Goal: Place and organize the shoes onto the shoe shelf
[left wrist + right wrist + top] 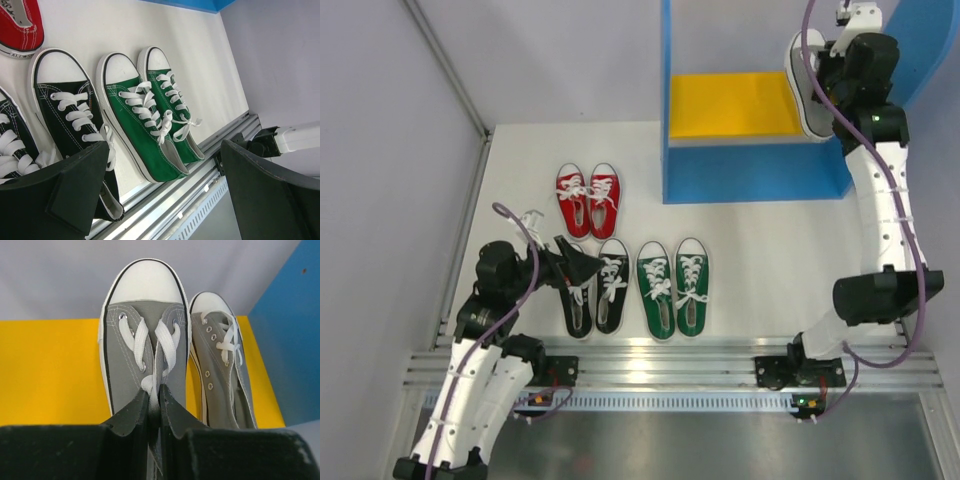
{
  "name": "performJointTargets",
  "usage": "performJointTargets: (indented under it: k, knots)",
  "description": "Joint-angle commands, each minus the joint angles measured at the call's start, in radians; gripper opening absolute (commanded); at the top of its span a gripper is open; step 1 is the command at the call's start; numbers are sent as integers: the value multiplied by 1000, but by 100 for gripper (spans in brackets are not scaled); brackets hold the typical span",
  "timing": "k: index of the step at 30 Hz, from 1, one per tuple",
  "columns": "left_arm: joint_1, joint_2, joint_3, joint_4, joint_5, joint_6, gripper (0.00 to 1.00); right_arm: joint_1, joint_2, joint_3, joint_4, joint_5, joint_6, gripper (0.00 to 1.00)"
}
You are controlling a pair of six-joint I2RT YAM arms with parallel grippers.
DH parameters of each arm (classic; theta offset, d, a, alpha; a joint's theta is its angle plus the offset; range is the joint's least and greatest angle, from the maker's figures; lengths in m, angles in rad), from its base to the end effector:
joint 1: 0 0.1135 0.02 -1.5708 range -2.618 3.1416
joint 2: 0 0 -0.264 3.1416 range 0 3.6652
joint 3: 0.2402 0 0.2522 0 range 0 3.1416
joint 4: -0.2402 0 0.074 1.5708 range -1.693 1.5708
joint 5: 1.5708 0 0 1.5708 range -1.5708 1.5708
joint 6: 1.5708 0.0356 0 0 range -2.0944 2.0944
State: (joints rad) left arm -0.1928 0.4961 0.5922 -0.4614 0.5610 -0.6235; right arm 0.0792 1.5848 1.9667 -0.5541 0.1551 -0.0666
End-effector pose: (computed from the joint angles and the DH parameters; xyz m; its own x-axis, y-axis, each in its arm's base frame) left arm 0.1173 -0.0422 0.2852 -0.6641 -0.3741 -0.6473 0.3230 0.6373 -0.6996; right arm 0.3356 0.0211 0.5057 -0.1753 -0.0799 -0.9813 0.0620 0.9938 -0.0920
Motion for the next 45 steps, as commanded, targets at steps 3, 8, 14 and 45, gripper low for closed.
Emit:
performJointTargets:
  k: [3,8,14,45]
  knots:
    - [-4,-44,-17,63,22,-16,99,-103,49,101,33,-150,27,0]
    - [-4,-56,-23,56,23,-21,99,-116,139,178,-9,-213,27,0]
    - [-4,-71,-28,41,14,-15,99,-119,187,211,-4,-195,27,0]
    - [-4,-54,6,30,19,-15,99,-118,80,267,72,-198,134,60]
